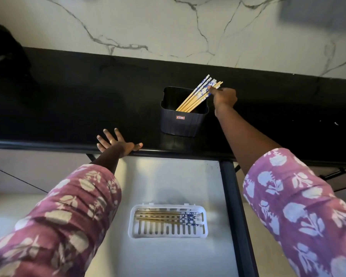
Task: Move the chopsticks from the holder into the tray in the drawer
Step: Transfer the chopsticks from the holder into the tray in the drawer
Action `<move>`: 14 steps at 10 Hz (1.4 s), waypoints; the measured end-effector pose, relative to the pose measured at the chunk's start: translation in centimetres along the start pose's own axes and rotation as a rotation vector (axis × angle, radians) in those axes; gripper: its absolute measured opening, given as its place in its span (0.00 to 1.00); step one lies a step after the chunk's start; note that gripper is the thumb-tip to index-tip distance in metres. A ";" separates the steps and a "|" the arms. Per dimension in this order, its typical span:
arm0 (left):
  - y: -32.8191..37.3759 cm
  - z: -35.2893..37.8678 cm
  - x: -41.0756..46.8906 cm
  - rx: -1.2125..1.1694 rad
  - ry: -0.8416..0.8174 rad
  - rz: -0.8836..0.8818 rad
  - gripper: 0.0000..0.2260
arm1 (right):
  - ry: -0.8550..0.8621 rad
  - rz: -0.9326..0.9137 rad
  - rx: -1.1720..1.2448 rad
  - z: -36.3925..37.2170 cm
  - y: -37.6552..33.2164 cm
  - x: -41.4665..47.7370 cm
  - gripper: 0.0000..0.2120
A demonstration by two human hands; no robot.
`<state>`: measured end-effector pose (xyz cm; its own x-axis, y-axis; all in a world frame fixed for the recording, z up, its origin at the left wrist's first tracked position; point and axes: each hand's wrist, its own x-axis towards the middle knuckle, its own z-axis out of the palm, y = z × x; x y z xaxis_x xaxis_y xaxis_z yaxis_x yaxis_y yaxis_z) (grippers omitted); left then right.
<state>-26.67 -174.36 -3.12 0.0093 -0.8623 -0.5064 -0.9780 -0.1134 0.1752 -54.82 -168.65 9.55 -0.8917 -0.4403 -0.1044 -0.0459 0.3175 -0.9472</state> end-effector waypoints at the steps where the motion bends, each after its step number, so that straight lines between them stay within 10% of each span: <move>1: 0.1 -0.1 -0.1 0.013 -0.008 0.003 0.51 | 0.018 0.054 0.088 0.6 0.1 0.9 0.09; 5: 0.2 -0.4 -0.6 0.001 -0.018 0.012 0.51 | 0.036 0.232 0.301 0.6 -0.2 1.2 0.06; 12: 0.0 -1.4 -1.3 -0.083 -0.008 0.017 0.50 | 0.243 -0.243 0.267 -4.3 -6.6 0.0 0.05; 14: 3.6 -6.1 -3.9 -0.260 0.212 0.304 0.34 | 0.198 -0.339 0.354 -6.6 -10.5 -2.1 0.11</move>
<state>-28.96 -174.42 4.60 -0.2012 -0.9546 -0.2198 -0.8585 0.0638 0.5089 -55.43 -165.51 21.69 -0.9228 -0.2913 0.2523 -0.2220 -0.1332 -0.9659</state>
